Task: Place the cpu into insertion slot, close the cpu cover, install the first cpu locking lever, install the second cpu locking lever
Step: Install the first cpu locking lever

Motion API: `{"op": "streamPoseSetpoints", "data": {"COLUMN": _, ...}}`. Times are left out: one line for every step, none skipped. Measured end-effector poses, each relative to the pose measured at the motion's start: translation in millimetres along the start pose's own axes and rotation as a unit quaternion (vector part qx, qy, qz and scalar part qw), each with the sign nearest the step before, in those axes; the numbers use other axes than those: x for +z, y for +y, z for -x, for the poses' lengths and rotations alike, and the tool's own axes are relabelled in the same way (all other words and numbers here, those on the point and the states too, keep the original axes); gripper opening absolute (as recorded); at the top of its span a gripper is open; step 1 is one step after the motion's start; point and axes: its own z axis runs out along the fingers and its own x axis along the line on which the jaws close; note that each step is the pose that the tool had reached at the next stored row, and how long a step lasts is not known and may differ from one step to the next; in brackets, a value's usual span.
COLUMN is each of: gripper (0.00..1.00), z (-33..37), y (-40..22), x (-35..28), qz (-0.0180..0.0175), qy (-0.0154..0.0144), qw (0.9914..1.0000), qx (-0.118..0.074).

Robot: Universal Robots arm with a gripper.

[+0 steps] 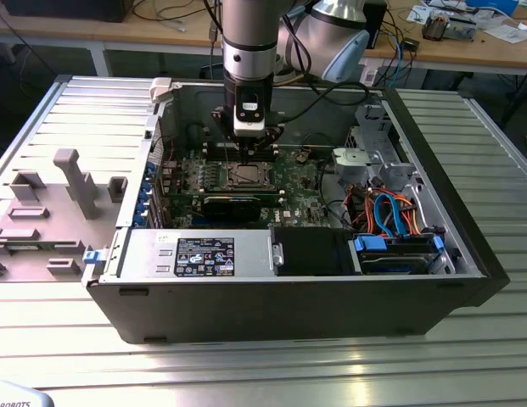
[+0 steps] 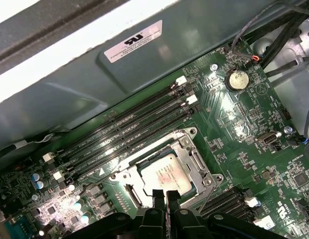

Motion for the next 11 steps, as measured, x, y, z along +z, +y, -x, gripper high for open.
{"op": "streamPoseSetpoints", "data": {"gripper": 0.16, "z": 0.0, "y": 0.0, "x": 0.0, "qz": 0.0, "qy": 0.0, "qw": 1.0, "qx": 0.0}}
{"op": "streamPoseSetpoints", "data": {"gripper": 0.16, "z": 0.0, "y": 0.0, "x": 0.0, "qz": 0.0, "qy": 0.0, "qw": 1.0, "qx": -0.001}}
{"op": "streamPoseSetpoints", "data": {"gripper": 0.16, "z": 0.0, "y": 0.0, "x": 0.0, "qz": 0.0, "qy": 0.0, "qw": 1.0, "qx": -0.001}}
{"op": "streamPoseSetpoints", "data": {"gripper": 0.16, "z": 0.0, "y": 0.0, "x": 0.0, "qz": 0.0, "qy": 0.0001, "qw": 1.0, "qx": -0.001}}
{"op": "streamPoseSetpoints", "data": {"gripper": 0.16, "z": 0.0, "y": 0.0, "x": 0.0, "qz": 0.0, "qy": 0.0, "qw": 1.0, "qx": -0.002}}
{"op": "streamPoseSetpoints", "data": {"gripper": 0.16, "z": 0.0, "y": 0.0, "x": 0.0, "qz": 0.0, "qy": 0.0, "qw": 1.0, "qx": -0.002}}
{"op": "streamPoseSetpoints", "data": {"gripper": 0.16, "z": 0.0, "y": 0.0, "x": 0.0, "qz": 0.0, "qy": 0.0, "qw": 1.0, "qx": -0.002}}
{"op": "streamPoseSetpoints", "data": {"gripper": 0.16, "z": 0.0, "y": 0.0, "x": 0.0, "qz": 0.0, "qy": 0.0, "qw": 1.0, "qx": -0.003}}
{"op": "streamPoseSetpoints", "data": {"gripper": 0.16, "z": 0.0, "y": 0.0, "x": 0.0, "qz": 0.0, "qy": 0.0, "qw": 0.99999, "qx": -0.003}}
{"op": "streamPoseSetpoints", "data": {"gripper": 0.16, "z": 0.0, "y": 0.0, "x": 0.0, "qz": 0.0, "qy": 0.0, "qw": 0.99999, "qx": -0.003}}
{"op": "streamPoseSetpoints", "data": {"gripper": 0.16, "z": 0.0, "y": 0.0, "x": 0.0, "qz": 0.0, "qy": 0.0, "qw": 0.99999, "qx": -0.004}}
